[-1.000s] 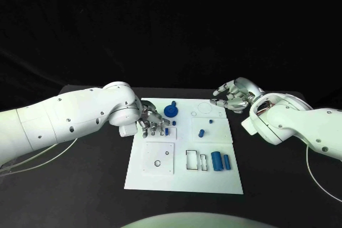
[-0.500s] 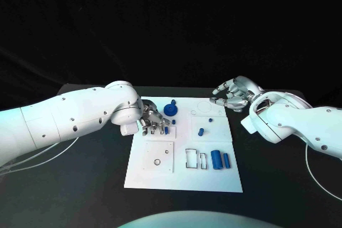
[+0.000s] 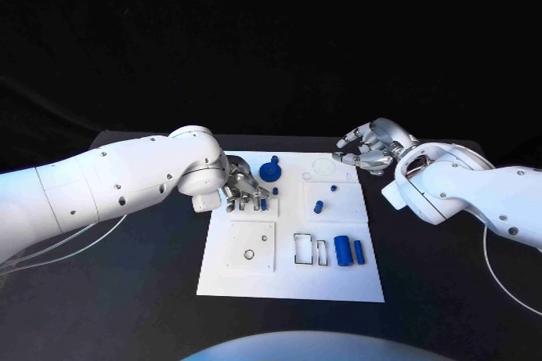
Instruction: Assemble the parts on the task board
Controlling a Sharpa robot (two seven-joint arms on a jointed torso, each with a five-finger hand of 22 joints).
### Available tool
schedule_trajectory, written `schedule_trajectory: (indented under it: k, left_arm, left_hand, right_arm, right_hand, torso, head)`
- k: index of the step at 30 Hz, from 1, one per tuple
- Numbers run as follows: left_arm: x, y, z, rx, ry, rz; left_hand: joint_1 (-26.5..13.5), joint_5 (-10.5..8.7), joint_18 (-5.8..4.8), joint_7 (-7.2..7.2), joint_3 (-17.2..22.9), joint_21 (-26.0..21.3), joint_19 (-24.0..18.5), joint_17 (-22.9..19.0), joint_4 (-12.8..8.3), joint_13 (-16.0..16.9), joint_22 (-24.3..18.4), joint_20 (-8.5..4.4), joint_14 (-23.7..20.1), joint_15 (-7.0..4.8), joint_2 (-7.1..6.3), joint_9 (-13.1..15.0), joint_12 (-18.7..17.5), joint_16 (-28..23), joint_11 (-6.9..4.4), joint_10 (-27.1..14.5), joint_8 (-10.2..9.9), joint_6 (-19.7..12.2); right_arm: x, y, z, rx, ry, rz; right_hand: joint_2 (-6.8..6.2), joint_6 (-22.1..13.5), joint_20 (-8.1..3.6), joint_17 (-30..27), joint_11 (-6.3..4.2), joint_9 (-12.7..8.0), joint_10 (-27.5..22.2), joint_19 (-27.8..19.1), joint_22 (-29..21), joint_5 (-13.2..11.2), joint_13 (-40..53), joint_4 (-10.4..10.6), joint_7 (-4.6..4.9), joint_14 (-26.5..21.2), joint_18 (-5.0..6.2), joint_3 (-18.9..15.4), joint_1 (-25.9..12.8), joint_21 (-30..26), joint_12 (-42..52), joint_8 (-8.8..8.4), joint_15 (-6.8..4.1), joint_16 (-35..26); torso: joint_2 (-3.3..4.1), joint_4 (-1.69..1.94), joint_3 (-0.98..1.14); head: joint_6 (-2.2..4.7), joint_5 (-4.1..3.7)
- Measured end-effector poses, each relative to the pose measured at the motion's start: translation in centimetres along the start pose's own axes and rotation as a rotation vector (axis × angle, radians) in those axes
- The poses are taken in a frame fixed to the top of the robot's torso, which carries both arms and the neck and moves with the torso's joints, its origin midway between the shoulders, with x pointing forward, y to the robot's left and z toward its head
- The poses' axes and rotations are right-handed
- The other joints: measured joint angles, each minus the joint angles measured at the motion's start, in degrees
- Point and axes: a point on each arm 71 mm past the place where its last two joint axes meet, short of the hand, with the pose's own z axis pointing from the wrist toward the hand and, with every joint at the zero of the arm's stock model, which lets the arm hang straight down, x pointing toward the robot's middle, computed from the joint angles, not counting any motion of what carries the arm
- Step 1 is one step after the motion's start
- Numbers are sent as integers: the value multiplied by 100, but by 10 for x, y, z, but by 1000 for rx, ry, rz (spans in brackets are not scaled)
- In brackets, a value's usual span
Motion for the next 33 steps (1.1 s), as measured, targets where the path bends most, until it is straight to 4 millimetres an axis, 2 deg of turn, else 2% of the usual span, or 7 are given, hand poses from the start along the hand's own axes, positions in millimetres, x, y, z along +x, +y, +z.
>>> schedule_trajectory:
  k: [20,25,33]
  left_arm:
    - [-2,-3,5,-10,2,8]
    - [-2,-3,5,-13,9,14]
    - [-1,-5,7,-16,20,25]
  left_hand:
    - [22,0,0,-25,31,22,20,-1,1,-16,49,-21,0,0,22,-72,38,10,20,21,31,147]
    - [46,168,0,-48,94,22,20,-1,0,-56,66,-21,-1,0,46,-132,38,10,20,21,68,211]
    - [122,211,0,-92,127,22,41,-2,0,-53,108,-42,-1,0,61,-150,38,32,-1,42,167,298]
  right_arm:
    - [1,0,0,2,2,0]
    - [1,0,0,3,3,-1]
    - [1,0,1,3,4,-1]
  right_hand:
    - [-24,0,0,0,0,0,0,0,0,0,0,0,0,0,0,0,-22,0,0,0,0,0]
    - [-24,0,0,0,0,0,0,0,0,0,0,0,0,0,0,0,-22,0,0,0,0,0]
    - [0,0,0,0,0,1,0,0,0,0,0,0,0,0,0,0,-46,0,0,0,0,0]
  torso:
    - [-1,0,2]
    - [-1,1,1]
    - [-1,5,3]
  head:
    - [-57,-8]
    - [-75,-18]
    - [-92,-26]
